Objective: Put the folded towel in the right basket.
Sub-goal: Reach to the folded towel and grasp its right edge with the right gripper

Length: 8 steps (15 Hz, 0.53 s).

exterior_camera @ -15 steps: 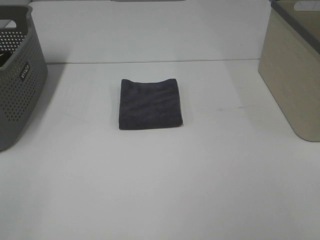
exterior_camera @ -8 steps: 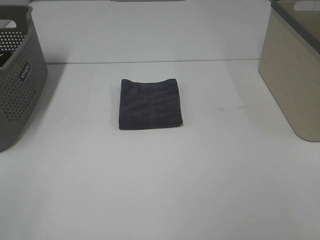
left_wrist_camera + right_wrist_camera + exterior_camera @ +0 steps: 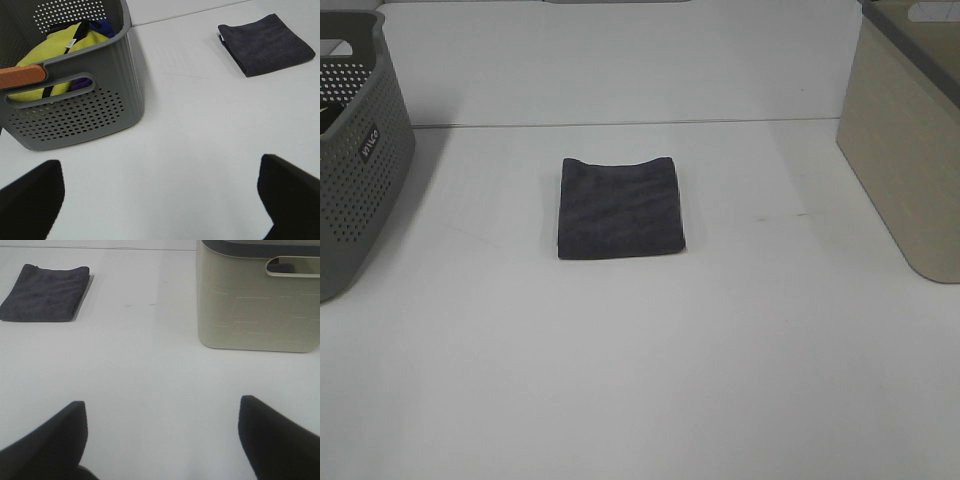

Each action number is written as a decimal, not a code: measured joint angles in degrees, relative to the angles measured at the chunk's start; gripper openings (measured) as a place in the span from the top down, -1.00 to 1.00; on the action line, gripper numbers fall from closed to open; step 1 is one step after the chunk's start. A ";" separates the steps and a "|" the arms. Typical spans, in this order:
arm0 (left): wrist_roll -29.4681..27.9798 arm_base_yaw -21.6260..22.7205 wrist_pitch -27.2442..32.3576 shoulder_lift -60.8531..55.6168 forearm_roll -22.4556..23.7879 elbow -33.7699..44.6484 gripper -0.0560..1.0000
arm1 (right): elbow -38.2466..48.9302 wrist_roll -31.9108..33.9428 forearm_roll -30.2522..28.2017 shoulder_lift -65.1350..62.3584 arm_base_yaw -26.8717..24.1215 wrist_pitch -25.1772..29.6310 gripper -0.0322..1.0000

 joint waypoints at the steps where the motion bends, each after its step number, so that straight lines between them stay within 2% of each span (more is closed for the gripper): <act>1: 0.00 0.00 0.00 0.00 0.00 0.00 -0.97 | 0.00 0.00 0.00 0.00 0.00 0.00 -0.55; 8: 0.00 0.00 0.00 0.00 0.00 0.00 -0.97 | 0.00 0.00 0.00 0.00 0.00 0.00 -0.55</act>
